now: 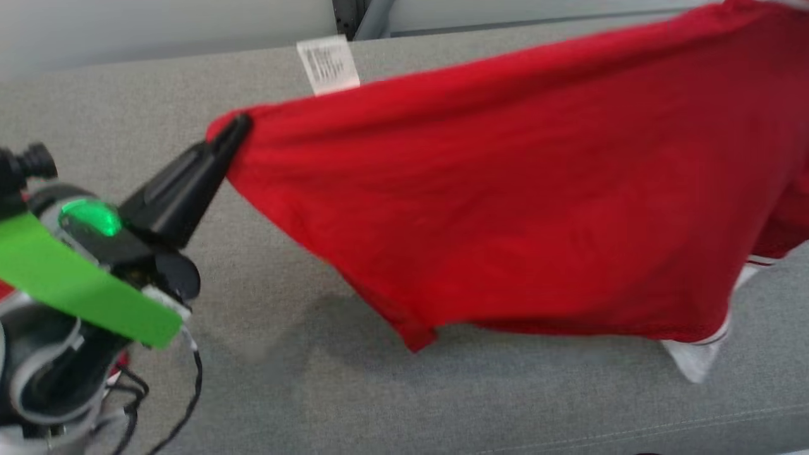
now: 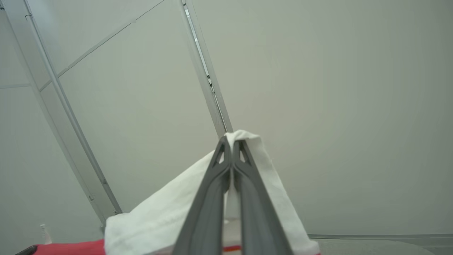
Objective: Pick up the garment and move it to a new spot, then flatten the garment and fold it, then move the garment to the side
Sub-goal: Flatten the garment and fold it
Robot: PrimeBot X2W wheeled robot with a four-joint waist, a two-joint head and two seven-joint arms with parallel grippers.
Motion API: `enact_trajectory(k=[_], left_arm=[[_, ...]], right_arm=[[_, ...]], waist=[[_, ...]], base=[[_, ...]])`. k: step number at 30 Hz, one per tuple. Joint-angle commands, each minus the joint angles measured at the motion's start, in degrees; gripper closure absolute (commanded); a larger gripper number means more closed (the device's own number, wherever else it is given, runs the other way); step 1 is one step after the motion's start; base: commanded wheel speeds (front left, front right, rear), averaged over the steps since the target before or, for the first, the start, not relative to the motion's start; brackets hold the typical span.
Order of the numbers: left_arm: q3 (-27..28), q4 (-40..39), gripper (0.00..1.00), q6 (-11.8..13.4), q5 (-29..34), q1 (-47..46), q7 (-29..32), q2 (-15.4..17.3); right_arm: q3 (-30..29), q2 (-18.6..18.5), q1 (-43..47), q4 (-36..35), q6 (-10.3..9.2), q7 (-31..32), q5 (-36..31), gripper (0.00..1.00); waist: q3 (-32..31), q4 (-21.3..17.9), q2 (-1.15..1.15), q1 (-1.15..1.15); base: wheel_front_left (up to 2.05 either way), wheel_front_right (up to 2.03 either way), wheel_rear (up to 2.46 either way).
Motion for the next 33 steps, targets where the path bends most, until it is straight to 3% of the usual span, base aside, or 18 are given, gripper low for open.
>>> enact_trajectory(k=[1,4,9,12,17,18,21,24,28,33], left_arm=[[0.02,1.87,1.00,0.70,-0.32,-4.17,1.36,0.69],[-1.57,9.12,1.00,1.96,-0.03,-15.61,5.31,-0.08],[-3.82,25.95,1.00,2.82,6.20,-36.82,4.68,-3.88],[-4.51,36.41,1.00,2.52,11.90,-49.25,0.15,-5.80],[-5.39,52.51,1.00,2.76,23.19,-64.45,-14.91,-7.33],[-5.39,52.51,1.00,2.76,23.19,-64.45,-14.91,-7.33],[-6.31,59.39,1.00,0.23,25.97,-68.73,-23.95,-9.13],[-9.77,64.34,1.00,-1.84,29.36,-67.53,-32.44,-9.06],[-14.79,67.09,1.00,-2.87,30.27,-58.93,-36.82,-9.46],[-17.60,59.31,1.00,-2.95,28.02,-39.07,-37.29,-6.10]], right_arm=[[0.50,1.01,-3.78,2.18,0.01,1.05,-1.61,1.00],[2.16,5.69,-16.47,11.33,0.00,4.55,-7.72,1.00],[4.27,19.50,-40.43,25.77,0.01,7.23,-24.61,1.00],[1.90,27.11,-53.10,33.65,0.00,3.98,-35.54,1.00],[0.34,36.39,-65.62,40.73,0.01,-4.70,-47.31,1.00],[0.34,36.39,-65.62,40.73,0.01,-4.70,-47.31,1.00],[2.97,38.25,-66.81,42.26,0.00,-7.06,-48.34,1.00],[7.42,36.38,-61.33,40.95,0.00,-8.07,-46.02,1.00],[13.00,31.25,-46.25,33.75,0.01,-10.16,-39.23,1.00],[16.82,25.30,-19.22,24.64,0.01,-13.30,-30.30,1.00]], waist=[[5.69,0.11,0.00,0.00],[10.25,0.76,0.00,0.00],[17.68,1.81,0.00,0.00],[21.27,1.93,0.00,0.00],[25.28,1.24,0.00,0.00],[25.28,1.24,0.00,0.00],[26.63,0.87,0.00,0.00],[26.62,1.02,0.00,0.00],[24.10,0.92,0.00,0.00],[19.86,-0.53,0.00,0.00]], base=[[0.00,0.00,0.00],[0.00,0.00,0.00],[0.00,0.00,0.00],[0.00,0.00,0.00],[0.00,0.00,0.00],[0.00,0.00,0.00],[0.00,0.00,0.00],[0.00,0.00,0.00],[0.00,0.00,0.00],[0.00,0.00,0.00]])
